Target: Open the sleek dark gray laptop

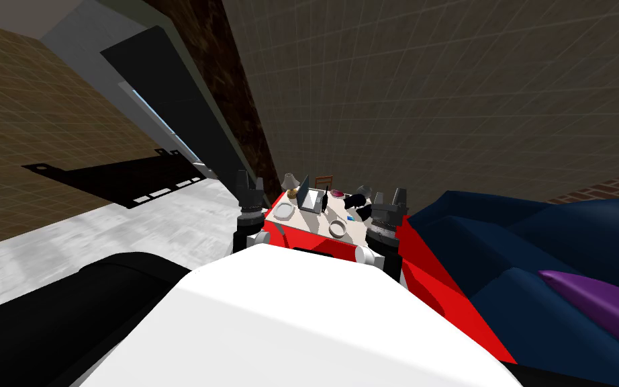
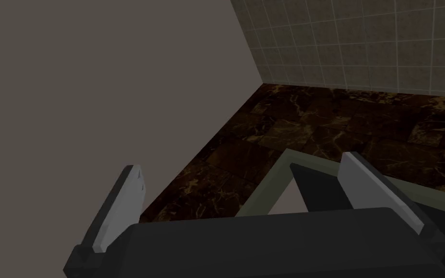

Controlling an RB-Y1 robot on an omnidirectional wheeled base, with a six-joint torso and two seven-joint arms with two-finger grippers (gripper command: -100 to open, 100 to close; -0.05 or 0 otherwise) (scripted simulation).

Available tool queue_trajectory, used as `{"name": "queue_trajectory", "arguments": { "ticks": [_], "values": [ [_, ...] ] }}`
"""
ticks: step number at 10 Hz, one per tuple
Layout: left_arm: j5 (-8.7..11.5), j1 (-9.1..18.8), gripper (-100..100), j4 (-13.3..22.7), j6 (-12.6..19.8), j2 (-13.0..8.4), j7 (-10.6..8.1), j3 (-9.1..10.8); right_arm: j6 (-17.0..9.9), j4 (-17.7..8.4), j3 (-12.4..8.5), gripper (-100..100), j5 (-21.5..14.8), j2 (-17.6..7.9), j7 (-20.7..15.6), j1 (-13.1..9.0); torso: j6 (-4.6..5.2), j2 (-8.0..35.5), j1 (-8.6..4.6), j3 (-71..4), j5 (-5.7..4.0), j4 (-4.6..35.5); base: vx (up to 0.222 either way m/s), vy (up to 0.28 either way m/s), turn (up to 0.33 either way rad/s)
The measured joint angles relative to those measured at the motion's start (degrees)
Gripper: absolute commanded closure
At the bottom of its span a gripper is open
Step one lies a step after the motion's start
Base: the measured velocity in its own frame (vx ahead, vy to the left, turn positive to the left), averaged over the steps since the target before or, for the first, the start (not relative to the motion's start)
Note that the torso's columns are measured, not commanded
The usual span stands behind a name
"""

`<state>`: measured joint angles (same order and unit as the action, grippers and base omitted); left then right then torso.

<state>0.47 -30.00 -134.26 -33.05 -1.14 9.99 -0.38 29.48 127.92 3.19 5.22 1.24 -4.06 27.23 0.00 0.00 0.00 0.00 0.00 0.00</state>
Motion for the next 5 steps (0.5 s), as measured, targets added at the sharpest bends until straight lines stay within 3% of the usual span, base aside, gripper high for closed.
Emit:
{"name": "queue_trajectory", "arguments": {
  "ticks": [2,5],
  "values": [
    [0.0,0.0,0,0.0,0.0,0.0,0.0,0.0,0.0,0.0,0.0,0,0.0,0.0,0.0,0.0,0.0,6.0,0.0,-12.0,0.0,6.0,0.0,0.0,0.0],
    [0.0,0.0,0,0.0,0.0,0.0,0.0,0.0,0.0,0.0,0.0,0,0.0,0.0,0.0,0.0,0.0,18.5,0.0,-36.9,0.0,18.5,0.0,0.0,0.0]
  ]
}}
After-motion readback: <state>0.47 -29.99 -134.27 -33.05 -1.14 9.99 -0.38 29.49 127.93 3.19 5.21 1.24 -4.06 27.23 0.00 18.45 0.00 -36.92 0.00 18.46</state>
